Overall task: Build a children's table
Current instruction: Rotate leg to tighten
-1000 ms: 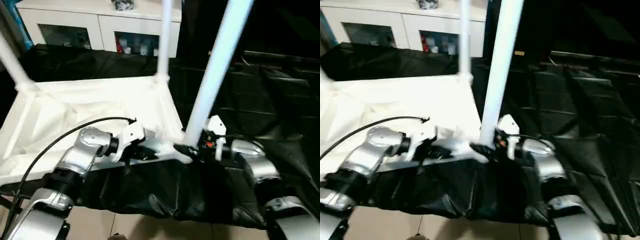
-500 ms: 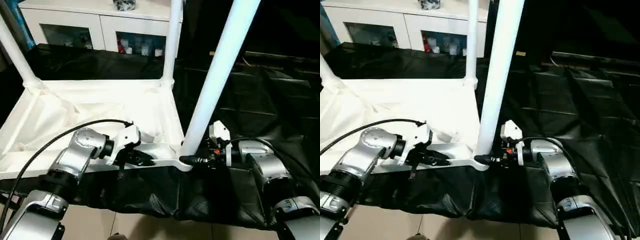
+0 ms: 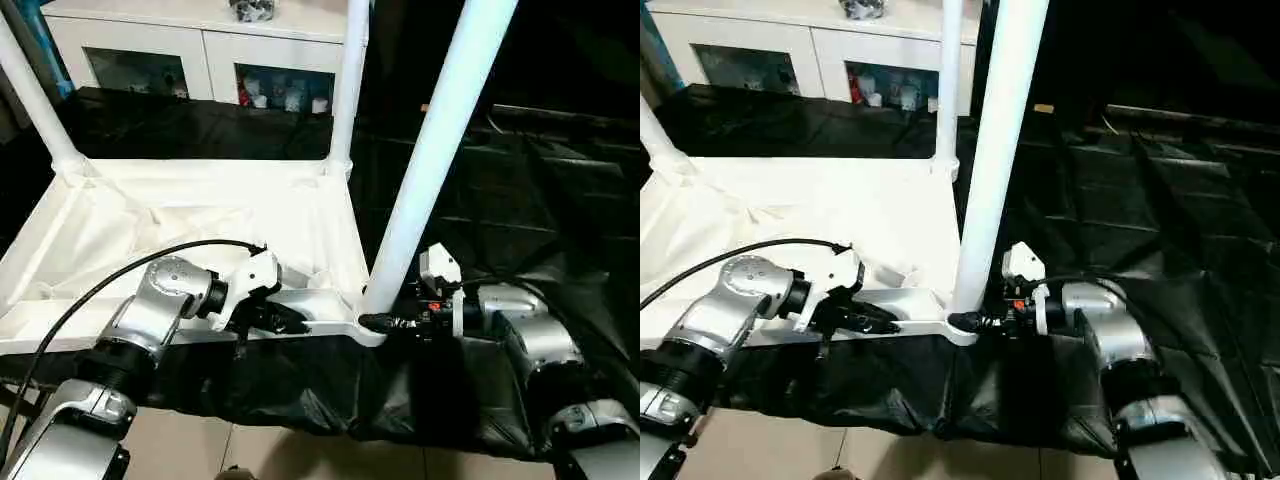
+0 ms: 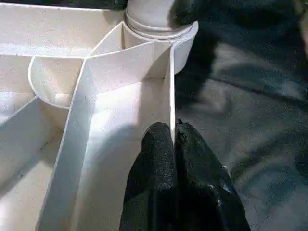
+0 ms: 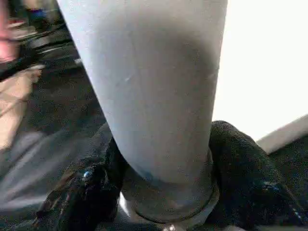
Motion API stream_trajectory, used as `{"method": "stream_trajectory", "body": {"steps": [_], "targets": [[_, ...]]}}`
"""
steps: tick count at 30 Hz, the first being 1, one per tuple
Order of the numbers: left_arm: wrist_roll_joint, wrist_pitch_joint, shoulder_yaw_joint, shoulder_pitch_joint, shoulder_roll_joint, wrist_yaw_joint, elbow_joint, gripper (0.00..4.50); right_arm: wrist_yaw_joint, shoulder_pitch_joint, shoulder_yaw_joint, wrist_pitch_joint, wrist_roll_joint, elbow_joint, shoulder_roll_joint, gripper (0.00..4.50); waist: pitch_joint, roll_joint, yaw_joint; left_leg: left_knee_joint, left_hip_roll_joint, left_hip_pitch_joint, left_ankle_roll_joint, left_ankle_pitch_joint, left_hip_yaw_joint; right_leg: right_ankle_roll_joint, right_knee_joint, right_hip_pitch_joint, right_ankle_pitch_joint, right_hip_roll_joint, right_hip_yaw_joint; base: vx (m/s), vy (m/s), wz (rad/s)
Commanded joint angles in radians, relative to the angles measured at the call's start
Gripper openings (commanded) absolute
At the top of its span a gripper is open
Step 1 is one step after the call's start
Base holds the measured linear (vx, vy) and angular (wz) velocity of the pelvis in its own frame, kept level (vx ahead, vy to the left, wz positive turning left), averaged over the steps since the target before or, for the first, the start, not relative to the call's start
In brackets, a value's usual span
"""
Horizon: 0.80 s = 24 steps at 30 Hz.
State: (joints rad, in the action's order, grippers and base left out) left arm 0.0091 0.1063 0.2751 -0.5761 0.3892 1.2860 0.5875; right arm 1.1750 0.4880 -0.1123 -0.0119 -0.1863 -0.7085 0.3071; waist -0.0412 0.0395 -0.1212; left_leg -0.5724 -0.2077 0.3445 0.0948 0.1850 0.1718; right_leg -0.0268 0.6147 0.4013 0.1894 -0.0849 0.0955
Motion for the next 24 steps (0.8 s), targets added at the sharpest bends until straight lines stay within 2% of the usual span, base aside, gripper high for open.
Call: {"method": "stream_trajectory", "body": {"steps": [1,2,4,5,6,8,9,10,11,12,14,16,17,19,21,24], "targets": [[0.027,0.052,-0.004,-0.035,-0.073,-0.163,0.047,0.00,-0.179,-0.029,-0.021,0.000,0.064,-0.046,-0.066,2.38,0.046,0.006,0.003,0.066,-0.026,0.000,-0.031,0.212,0.001,-0.152,-0.091,-0.049,0.340,-0.068,-0.054,0.000,0.000,0.00],[0.027,0.052,-0.004,-0.035,-0.074,-0.165,0.047,0.00,-0.181,-0.029,-0.020,0.000,0.064,-0.047,-0.067,2.38,0.043,0.004,0.007,0.070,-0.025,-0.004,-0.013,0.237,-0.003,-0.135,-0.096,-0.046,0.397,-0.070,-0.054,0.000,0.000,0.00],[0.034,0.074,-0.002,-0.048,-0.110,-0.208,0.061,0.00,-0.265,-0.031,-0.016,0.011,0.083,-0.069,-0.096,2.37,0.039,0.005,0.013,0.072,-0.023,-0.012,-0.011,0.303,-0.007,-0.095,-0.112,-0.044,0.511,-0.072,-0.050,0.000,0.000,0.00],[0.047,0.099,0.000,-0.070,-0.164,-0.279,0.089,0.00,-0.381,-0.024,-0.010,0.009,0.101,-0.103,-0.145,2.34,0.037,0.006,0.015,0.073,-0.023,-0.015,-0.011,0.319,-0.007,-0.087,-0.117,-0.040,0.534,-0.072,-0.050,0.000,0.000,0.00],[0.048,0.101,0.000,-0.072,-0.169,-0.285,0.091,0.00,-0.391,-0.023,-0.010,0.008,0.103,-0.106,-0.149,2.34,0.034,0.003,0.019,0.073,-0.020,-0.024,-0.003,0.347,-0.009,-0.072,-0.125,-0.032,0.585,-0.072,-0.048,0.000,0.000,0.00],[0.055,0.122,-0.001,-0.090,-0.219,-0.348,0.114,0.00,-0.503,-0.004,0.006,-0.001,0.108,-0.138,-0.200,2.10,0.033,0.002,0.026,0.076,-0.020,-0.026,0.010,0.385,-0.016,-0.052,-0.133,-0.034,0.634,-0.074,-0.041,0.000,0.000,0.00],[0.056,0.128,-0.001,-0.095,-0.233,-0.364,0.119,0.00,-0.539,0.005,0.013,-0.005,0.107,-0.149,-0.216,2.08,0.037,0.005,0.029,0.076,-0.019,-0.030,0.008,0.402,-0.017,-0.048,-0.135,-0.034,0.627,-0.073,-0.040,0.000,0.000,0.00],[0.057,0.135,-0.001,-0.103,-0.258,-0.387,0.129,0.00,-0.605,0.024,0.027,-0.012,0.103,-0.172,-0.247,2.07,0.038,0.002,0.029,0.077,-0.020,-0.031,0.007,0.405,-0.018,-0.052,-0.134,-0.034,0.614,-0.074,-0.040,0.000,0.000,0.00],[0.066,0.134,0.006,-0.119,-0.298,-0.427,0.149,0.00,-0.748,0.071,0.058,-0.024,0.097,-0.217,-0.304,2.04,0.038,0.003,0.035,0.080,-0.019,-0.029,0.006,0.410,-0.020,-0.054,-0.134,-0.034,0.603,-0.072,-0.038,0.000,0.000,0.00],[0.070,0.131,0.010,-0.123,-0.307,-0.437,0.154,0.00,-0.786,0.084,0.065,-0.029,0.096,-0.229,-0.318,2.04,0.041,0.001,0.041,0.083,-0.019,-0.027,0.012,0.416,-0.023,-0.052,-0.134,-0.037,0.599,-0.072,-0.036,0.000,0.000,0.00],[0.082,0.127,0.018,-0.130,-0.317,-0.441,0.161,0.00,-0.771,0.100,0.041,0.003,0.125,-0.222,-0.342,2.04,0.041,-0.001,0.041,0.084,-0.020,-0.025,0.006,0.424,-0.022,-0.052,-0.135,-0.038,0.573,-0.071,-0.037,0.000,0.000,0.00],[0.083,0.125,0.021,-0.130,-0.316,-0.435,0.158,0.00,-0.770,0.103,0.034,0.019,0.135,-0.219,-0.343,2.04,0.042,0.002,0.040,0.084,-0.019,-0.025,-0.004,0.428,-0.021,-0.055,-0.134,-0.036,0.557,-0.072,-0.040,0.000,0.000,0.00],[0.079,0.116,0.023,-0.123,-0.302,-0.413,0.144,0.00,-0.744,0.103,0.039,0.047,0.130,-0.211,-0.332,2.56,0.043,0.005,0.039,0.086,-0.020,-0.020,-0.009,0.419,-0.020,-0.058,-0.132,-0.039,0.542,-0.072,-0.041,0.000,0.000,0.00],[0.078,0.112,0.024,-0.120,-0.297,-0.405,0.140,0.00,-0.729,0.101,0.044,0.051,0.122,-0.208,-0.327,2.69,0.045,0.004,0.037,0.086,-0.021,-0.019,-0.017,0.400,-0.018,-0.070,-0.128,-0.038,0.510,-0.074,-0.046,0.000,0.000,0.00],[0.075,0.075,0.018,-0.101,-0.261,-0.357,0.124,0.00,-0.665,0.093,0.068,0.067,0.101,-0.197,-0.292,2.96,0.045,0.003,0.036,0.086,-0.022,-0.015,-0.026,0.386,-0.016,-0.086,-0.124,-0.039,0.480,-0.072,-0.046,0.000,0.000,0.00],[0.054,0.046,0.012,-0.072,-0.216,-0.285,0.091,0.00,-0.564,0.074,0.070,0.069,0.083,-0.169,-0.234,3.17,0.047,0.005,0.031,0.083,-0.024,-0.009,-0.042,0.339,-0.010,-0.105,-0.119,-0.042,0.427,-0.074,-0.053,0.000,0.000,0.00]]}}
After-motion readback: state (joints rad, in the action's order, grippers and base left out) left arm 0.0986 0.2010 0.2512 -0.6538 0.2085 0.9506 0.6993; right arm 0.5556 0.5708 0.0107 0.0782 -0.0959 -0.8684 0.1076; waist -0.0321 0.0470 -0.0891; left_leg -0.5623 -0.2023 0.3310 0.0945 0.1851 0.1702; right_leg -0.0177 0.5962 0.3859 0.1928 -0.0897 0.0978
